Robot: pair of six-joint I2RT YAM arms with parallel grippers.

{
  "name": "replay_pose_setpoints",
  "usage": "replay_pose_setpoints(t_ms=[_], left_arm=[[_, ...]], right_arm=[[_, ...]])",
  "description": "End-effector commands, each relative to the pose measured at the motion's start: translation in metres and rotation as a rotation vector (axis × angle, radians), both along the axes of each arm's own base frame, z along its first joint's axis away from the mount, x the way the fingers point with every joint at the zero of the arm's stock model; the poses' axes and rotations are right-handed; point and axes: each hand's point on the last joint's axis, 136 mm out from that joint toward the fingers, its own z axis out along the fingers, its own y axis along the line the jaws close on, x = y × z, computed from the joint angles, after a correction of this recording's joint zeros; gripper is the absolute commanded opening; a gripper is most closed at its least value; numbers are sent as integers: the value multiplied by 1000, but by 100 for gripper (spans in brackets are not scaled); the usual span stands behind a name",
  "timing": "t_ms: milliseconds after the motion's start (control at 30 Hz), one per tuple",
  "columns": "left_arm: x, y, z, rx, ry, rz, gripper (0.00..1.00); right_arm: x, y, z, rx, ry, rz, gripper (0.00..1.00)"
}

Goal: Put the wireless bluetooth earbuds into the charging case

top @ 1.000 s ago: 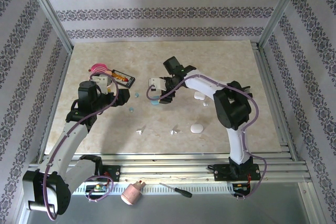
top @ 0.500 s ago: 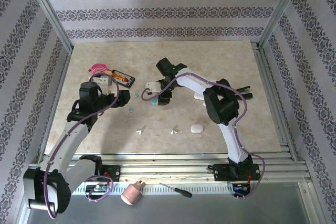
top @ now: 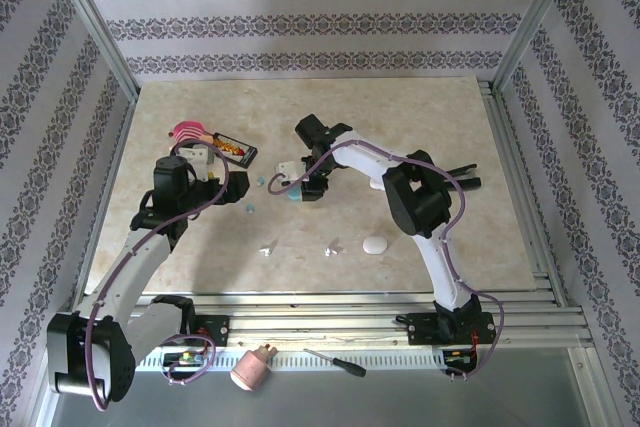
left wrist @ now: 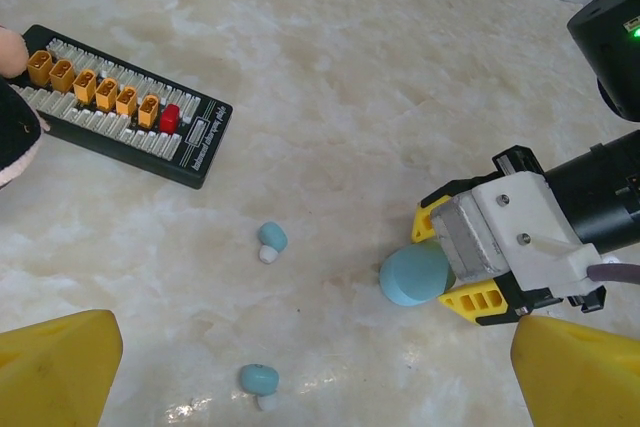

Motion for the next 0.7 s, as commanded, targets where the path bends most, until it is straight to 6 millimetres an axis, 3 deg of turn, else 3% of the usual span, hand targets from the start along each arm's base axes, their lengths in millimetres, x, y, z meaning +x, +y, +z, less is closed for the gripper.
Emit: replay_pose_setpoints(t_ms=[0, 133, 367, 467, 667], left_arm=[[2, -4, 3, -15, -27, -8, 99], [11, -1, 2, -16, -78, 15, 99], [38, -13, 6, 16, -323, -33, 99], [44, -36, 4, 30, -359, -145, 99], [28, -93, 8, 16, -458, -461, 99]], right_arm=[[-2, 0, -3, -20, 7, 9, 42], [-4, 2, 10, 13, 7, -1, 41], [-18, 1, 59, 170, 40, -67, 37], [-23, -10, 74, 198, 44, -107, 36], [-34, -40, 97, 237, 76, -205, 36]])
